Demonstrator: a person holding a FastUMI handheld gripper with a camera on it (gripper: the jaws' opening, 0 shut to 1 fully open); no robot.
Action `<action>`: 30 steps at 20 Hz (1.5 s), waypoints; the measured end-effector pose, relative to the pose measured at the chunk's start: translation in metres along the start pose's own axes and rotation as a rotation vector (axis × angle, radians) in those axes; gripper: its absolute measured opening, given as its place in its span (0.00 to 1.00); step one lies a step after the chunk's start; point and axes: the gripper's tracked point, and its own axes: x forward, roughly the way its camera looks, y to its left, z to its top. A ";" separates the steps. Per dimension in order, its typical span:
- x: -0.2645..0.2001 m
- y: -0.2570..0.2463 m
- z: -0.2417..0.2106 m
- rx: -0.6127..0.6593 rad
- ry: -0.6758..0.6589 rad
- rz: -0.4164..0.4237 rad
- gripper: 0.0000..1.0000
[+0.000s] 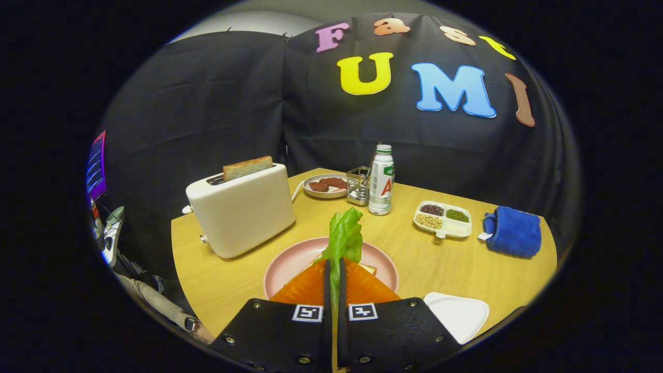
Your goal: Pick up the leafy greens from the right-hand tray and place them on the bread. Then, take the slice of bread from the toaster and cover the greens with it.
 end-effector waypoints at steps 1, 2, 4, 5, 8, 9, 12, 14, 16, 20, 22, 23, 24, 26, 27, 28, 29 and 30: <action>0.007 0.005 -0.003 -0.008 0.011 0.011 0.04; 0.014 0.010 -0.006 -0.022 0.027 0.016 0.04; 0.024 0.011 -0.016 -0.049 0.067 0.009 0.04; 0.028 0.009 -0.024 -0.064 0.091 -0.001 0.04; 0.037 0.004 -0.027 -0.094 0.113 -0.038 0.04; 0.037 -0.001 -0.027 -0.103 0.114 -0.056 0.12; 0.039 -0.010 -0.025 -0.102 0.117 -0.092 0.24; 0.038 -0.010 -0.025 -0.097 0.114 -0.094 0.33; 0.038 -0.008 -0.022 -0.101 0.103 -0.097 0.37; 0.035 0.005 -0.010 -0.104 0.068 -0.084 0.64; 0.034 0.016 0.001 -0.101 0.039 -0.072 0.64; 0.034 0.023 0.010 -0.093 0.018 -0.067 0.64; 0.035 0.031 0.020 -0.083 -0.004 -0.063 0.64; 0.038 0.050 0.037 -0.069 -0.050 -0.049 0.64; 0.038 0.062 0.046 -0.063 -0.073 -0.034 0.64; 0.041 0.075 0.054 -0.056 -0.095 -0.014 0.64; 0.043 0.090 0.062 -0.055 -0.113 0.007 0.64; 0.044 0.102 0.069 -0.059 -0.129 0.024 0.64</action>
